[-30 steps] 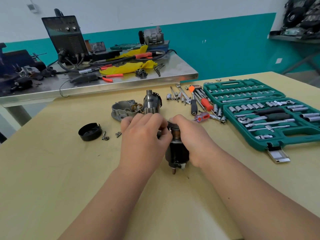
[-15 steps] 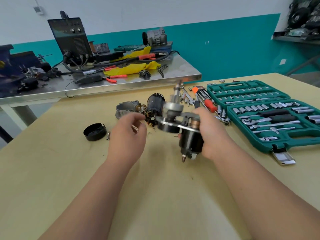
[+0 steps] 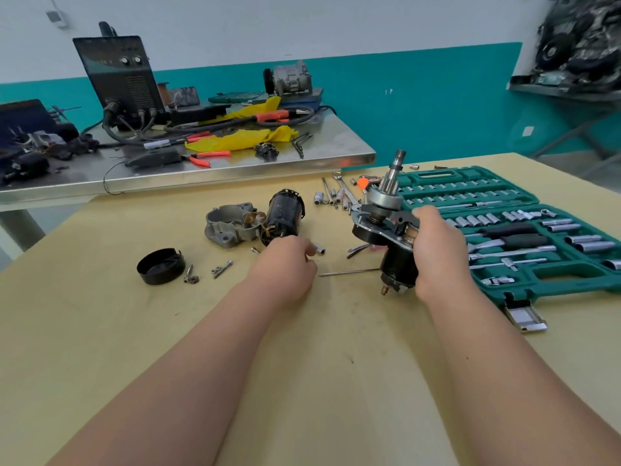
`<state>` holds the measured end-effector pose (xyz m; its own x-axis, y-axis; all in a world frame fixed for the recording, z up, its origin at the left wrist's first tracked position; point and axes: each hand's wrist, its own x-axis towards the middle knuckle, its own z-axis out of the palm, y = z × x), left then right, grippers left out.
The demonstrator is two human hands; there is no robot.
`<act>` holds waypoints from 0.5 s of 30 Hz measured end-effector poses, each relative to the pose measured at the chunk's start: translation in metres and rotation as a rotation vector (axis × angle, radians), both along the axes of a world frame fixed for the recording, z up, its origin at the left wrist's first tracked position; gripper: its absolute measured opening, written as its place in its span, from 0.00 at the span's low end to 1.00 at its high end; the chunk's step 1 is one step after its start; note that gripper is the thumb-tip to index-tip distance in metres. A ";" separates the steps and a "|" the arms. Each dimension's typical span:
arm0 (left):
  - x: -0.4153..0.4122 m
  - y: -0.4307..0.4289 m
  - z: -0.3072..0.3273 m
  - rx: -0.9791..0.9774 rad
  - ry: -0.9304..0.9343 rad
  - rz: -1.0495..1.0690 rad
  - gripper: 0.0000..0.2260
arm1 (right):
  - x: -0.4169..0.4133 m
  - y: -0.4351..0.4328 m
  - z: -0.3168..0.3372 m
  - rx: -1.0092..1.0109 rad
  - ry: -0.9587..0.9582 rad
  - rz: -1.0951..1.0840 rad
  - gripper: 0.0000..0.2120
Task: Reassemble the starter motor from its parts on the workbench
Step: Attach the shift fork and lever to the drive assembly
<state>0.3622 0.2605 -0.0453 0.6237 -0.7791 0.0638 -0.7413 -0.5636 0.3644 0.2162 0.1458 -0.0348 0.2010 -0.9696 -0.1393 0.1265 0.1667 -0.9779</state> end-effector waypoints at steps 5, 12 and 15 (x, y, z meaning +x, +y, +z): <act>-0.017 -0.012 -0.002 -0.076 0.017 -0.030 0.14 | -0.011 -0.012 -0.003 -0.223 0.078 -0.100 0.16; -0.044 -0.030 -0.013 -0.047 -0.035 -0.173 0.13 | -0.021 -0.024 -0.005 -0.320 0.119 -0.171 0.16; -0.051 -0.041 -0.015 -0.025 -0.134 -0.208 0.14 | -0.022 -0.025 -0.007 -0.393 0.167 -0.175 0.13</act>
<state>0.3114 0.2200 -0.0605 0.4348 -0.8868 0.1564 -0.8831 -0.3860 0.2667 0.1938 0.1206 -0.0419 0.0353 -0.9728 0.2288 -0.0446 -0.2303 -0.9721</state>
